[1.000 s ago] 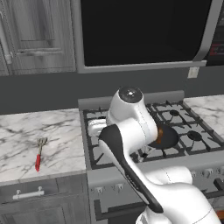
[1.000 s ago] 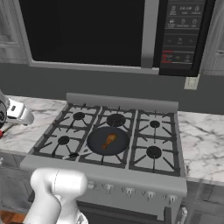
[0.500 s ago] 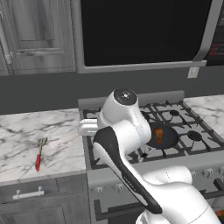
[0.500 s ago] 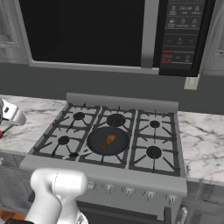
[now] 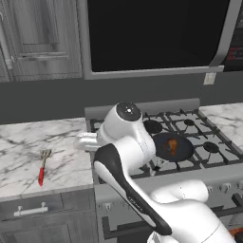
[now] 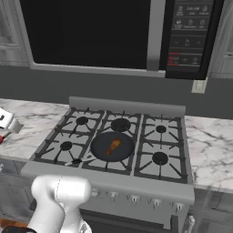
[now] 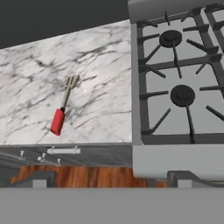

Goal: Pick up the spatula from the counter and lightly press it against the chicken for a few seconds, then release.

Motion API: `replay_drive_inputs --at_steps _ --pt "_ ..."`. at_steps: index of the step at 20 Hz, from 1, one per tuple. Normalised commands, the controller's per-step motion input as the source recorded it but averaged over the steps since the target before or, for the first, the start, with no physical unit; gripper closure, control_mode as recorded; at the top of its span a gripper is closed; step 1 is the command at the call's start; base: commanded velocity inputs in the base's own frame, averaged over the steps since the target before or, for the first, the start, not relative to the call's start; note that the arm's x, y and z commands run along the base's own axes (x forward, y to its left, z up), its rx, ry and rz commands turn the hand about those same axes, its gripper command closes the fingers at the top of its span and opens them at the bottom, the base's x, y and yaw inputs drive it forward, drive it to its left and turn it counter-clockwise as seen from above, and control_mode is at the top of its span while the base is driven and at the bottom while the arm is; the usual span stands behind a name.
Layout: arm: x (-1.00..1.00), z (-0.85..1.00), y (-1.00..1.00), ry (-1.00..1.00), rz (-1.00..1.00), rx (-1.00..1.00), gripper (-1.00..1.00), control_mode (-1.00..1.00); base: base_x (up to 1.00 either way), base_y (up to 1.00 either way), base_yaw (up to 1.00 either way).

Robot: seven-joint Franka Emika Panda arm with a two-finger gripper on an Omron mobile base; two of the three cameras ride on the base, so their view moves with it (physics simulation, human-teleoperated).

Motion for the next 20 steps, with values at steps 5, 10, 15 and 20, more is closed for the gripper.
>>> replay_drive_inputs --at_steps 5,10,15,20 --pt "0.06 0.0 0.43 0.0 0.0 0.0 -1.0 -1.0 0.0 0.0 0.0" --pt "0.05 -0.01 0.36 0.01 0.0 0.0 -1.0 -1.0 0.0 0.0 0.0" --pt "0.03 -0.18 0.33 0.07 0.0 0.0 -1.0 -1.0 0.0 0.0 0.0" --pt "0.01 -0.18 0.14 0.04 0.03 0.0 -1.0 -1.0 0.0 0.0 0.0"
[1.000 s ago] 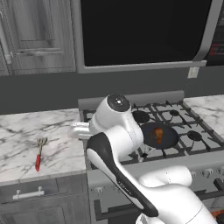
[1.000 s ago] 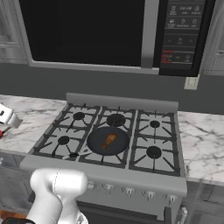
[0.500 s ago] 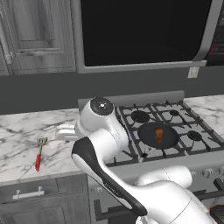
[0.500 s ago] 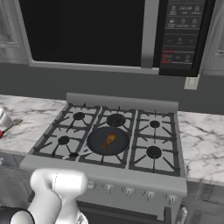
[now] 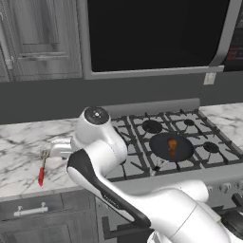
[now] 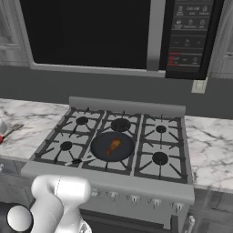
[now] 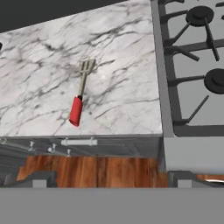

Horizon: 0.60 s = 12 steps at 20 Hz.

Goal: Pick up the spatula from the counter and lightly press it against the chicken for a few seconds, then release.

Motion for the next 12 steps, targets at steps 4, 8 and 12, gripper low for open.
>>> replay_drive_inputs --at_steps 4,8,12 --pt "0.03 -0.22 0.19 0.0 0.04 0.0 -1.0 -1.0 0.0 0.0 0.0" --pt "0.13 -0.21 0.18 -0.02 0.05 0.0 -1.0 -1.0 0.0 0.0 0.0" --pt "0.16 -0.2 0.17 -0.01 0.07 0.0 -1.0 -1.0 0.0 0.0 0.0"
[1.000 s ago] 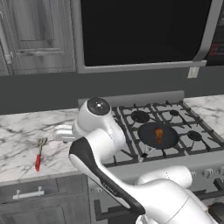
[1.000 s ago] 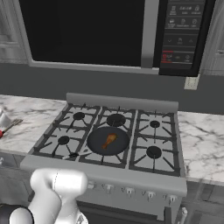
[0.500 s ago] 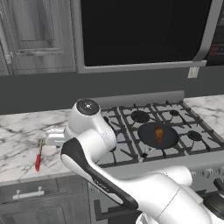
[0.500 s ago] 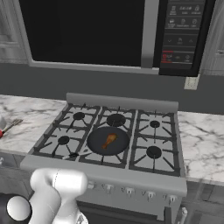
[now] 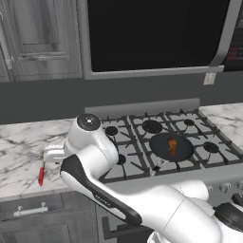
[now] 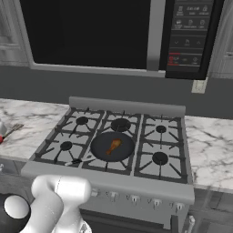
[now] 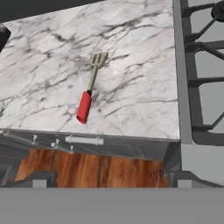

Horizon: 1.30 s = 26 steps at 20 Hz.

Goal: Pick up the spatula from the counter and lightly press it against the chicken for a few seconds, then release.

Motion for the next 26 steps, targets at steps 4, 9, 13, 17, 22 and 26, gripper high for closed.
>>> replay_drive_inputs --at_steps 4,9,13,17,22,26 --pt "0.18 -0.12 0.24 0.0 0.04 0.0 -1.0 -1.0 0.0 0.0 0.0" --pt "0.14 -0.1 0.33 0.0 0.0 -0.01 -1.0 -1.0 0.0 0.0 0.0" --pt "0.1 -0.07 0.3 0.01 0.0 -0.03 -1.0 -1.0 0.0 0.0 0.0" --pt "0.14 -0.14 0.24 0.05 0.0 -0.03 -1.0 -1.0 0.0 0.0 0.0" --pt "0.1 -0.21 0.11 0.05 0.0 -0.02 -1.0 -1.0 0.0 0.0 0.0" --pt "0.1 -0.19 0.08 0.01 0.0 0.0 -1.0 -1.0 0.0 0.0 0.0"
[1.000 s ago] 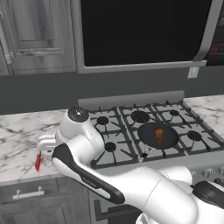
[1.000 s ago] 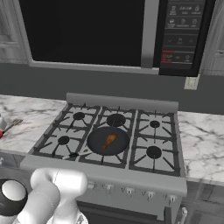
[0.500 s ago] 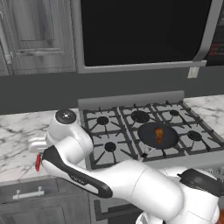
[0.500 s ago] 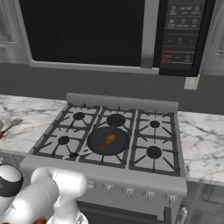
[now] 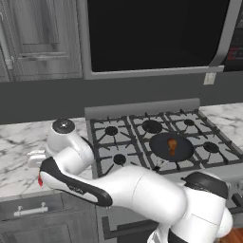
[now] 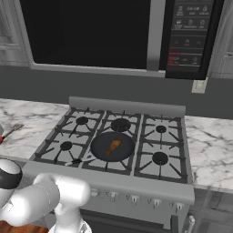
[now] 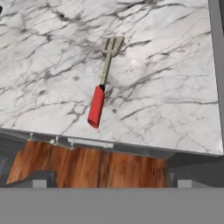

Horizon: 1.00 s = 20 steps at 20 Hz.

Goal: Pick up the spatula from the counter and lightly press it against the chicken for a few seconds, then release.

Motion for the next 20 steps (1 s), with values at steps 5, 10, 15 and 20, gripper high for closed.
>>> replay_drive_inputs --at_steps 5,10,15,20 --pt "0.08 -0.15 0.05 0.0 0.0 0.0 -1.0 -1.0 0.0 0.0 0.0" --pt "0.12 -0.19 0.07 0.0 0.0 0.0 -1.0 -1.0 0.0 0.0 0.0" --pt "0.17 -0.21 0.07 0.0 0.0 0.0 -1.0 -1.0 0.0 0.0 0.0" --pt "0.25 -0.19 0.12 0.0 0.0 0.0 -1.0 -1.0 0.0 0.0 0.0"
